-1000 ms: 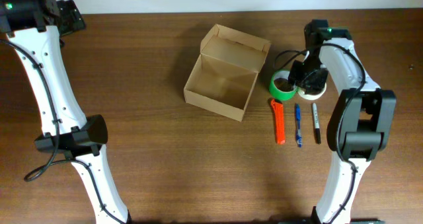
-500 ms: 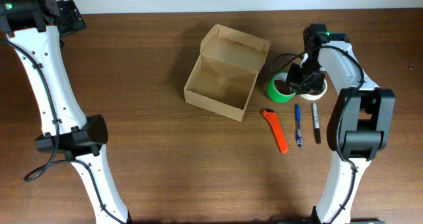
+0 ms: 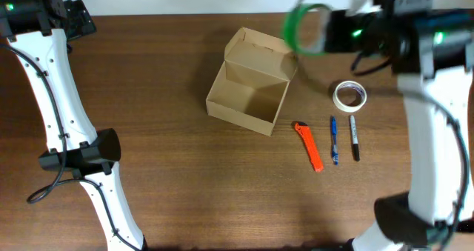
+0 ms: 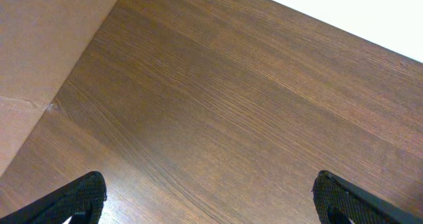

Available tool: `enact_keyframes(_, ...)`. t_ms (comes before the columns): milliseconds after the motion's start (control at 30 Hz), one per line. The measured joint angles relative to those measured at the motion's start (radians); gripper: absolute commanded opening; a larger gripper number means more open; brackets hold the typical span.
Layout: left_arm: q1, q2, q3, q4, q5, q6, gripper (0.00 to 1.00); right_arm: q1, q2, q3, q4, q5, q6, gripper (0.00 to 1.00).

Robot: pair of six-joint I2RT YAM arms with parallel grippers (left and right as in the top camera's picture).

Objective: Pack container
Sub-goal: 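Carry the green tape roll into the box and release it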

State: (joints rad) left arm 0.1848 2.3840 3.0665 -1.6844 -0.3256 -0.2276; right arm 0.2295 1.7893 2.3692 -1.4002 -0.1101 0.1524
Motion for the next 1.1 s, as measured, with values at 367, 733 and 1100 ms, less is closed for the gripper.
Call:
enact_keyframes(367, 0.000, 0.000, 0.000, 0.000, 0.000, 0.000, 1.00, 0.245, 0.304, -0.018, 0.027, 0.138, -0.129, 0.04)
enact_keyframes(733, 0.000, 0.000, 0.000, 0.000, 0.000, 0.000, 1.00, 0.241, 0.507, -0.034, 0.050, 0.150, -0.157, 0.04)
enact_keyframes(1100, 0.000, 0.000, 0.000, 0.000, 0.000, 0.000, 1.00, 0.241, 0.507, -0.034, 0.127, 0.135, -0.161, 0.04)
